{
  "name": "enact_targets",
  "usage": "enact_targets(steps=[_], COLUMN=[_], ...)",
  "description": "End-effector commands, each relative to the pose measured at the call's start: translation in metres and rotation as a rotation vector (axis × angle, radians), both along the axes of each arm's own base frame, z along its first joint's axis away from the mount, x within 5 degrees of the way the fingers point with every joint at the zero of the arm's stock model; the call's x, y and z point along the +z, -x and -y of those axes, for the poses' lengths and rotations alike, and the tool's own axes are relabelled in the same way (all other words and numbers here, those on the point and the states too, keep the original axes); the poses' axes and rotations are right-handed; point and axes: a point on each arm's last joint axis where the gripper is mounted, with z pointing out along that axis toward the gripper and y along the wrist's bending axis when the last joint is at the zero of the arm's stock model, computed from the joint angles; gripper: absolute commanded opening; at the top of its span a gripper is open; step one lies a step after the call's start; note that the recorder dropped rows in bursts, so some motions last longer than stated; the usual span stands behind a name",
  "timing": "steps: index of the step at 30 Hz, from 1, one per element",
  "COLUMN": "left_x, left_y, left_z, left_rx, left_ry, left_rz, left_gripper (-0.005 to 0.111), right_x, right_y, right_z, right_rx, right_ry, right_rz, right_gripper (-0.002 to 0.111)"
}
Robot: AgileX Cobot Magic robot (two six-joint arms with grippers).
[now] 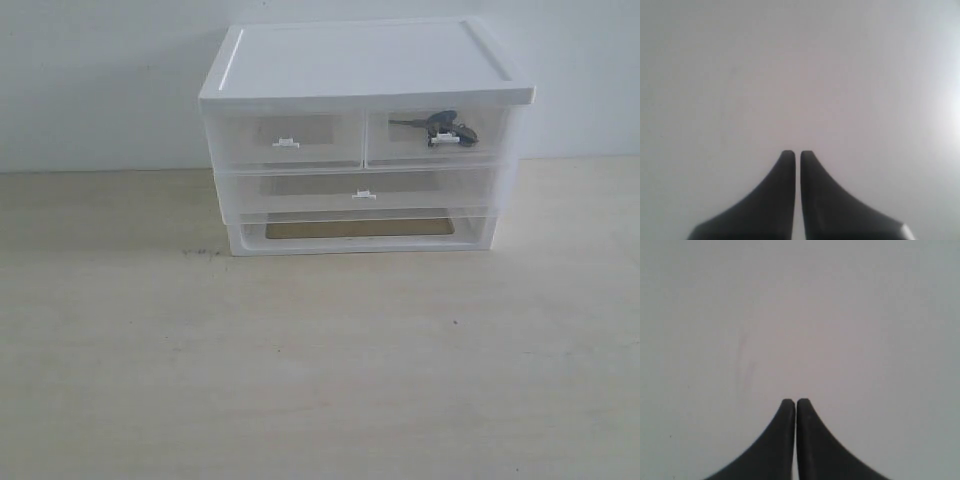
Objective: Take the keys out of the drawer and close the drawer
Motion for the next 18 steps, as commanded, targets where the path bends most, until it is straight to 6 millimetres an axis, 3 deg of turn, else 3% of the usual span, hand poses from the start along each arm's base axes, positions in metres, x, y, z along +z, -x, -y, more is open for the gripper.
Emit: enact_targets(steps=[1,8,9,18], left_x=[-0.010,-0.057,-0.072,-0.130], left_y=[-0.039,-0.107,-0.122,-0.181], left_z=[0.017,0.024,0.026,0.030], left_rx=[-0.116,-0.158,-0.165,-0.174], left_ry=[-0.165,-0.238,-0.262,-0.336], left_rz=[-0.093,-0.325,-0.354,-0.446], left_gripper=[0.004,0.004,0.004,0.004], right_x=[0.006,-0.020,-0.030,-0.073], right_y=[-0.036,-0.094,-0.111,-0.188], right_z=[-0.004,-0.014,-0.015,-0.026], right_rx=[0.040,0.119,0.136,0.239], right_ry=[0.018,0.100,0.102,0.217], right_rz=[-0.185,-0.416,-0.472,-0.743], right_gripper=[0.000,0.000,0.000,0.000])
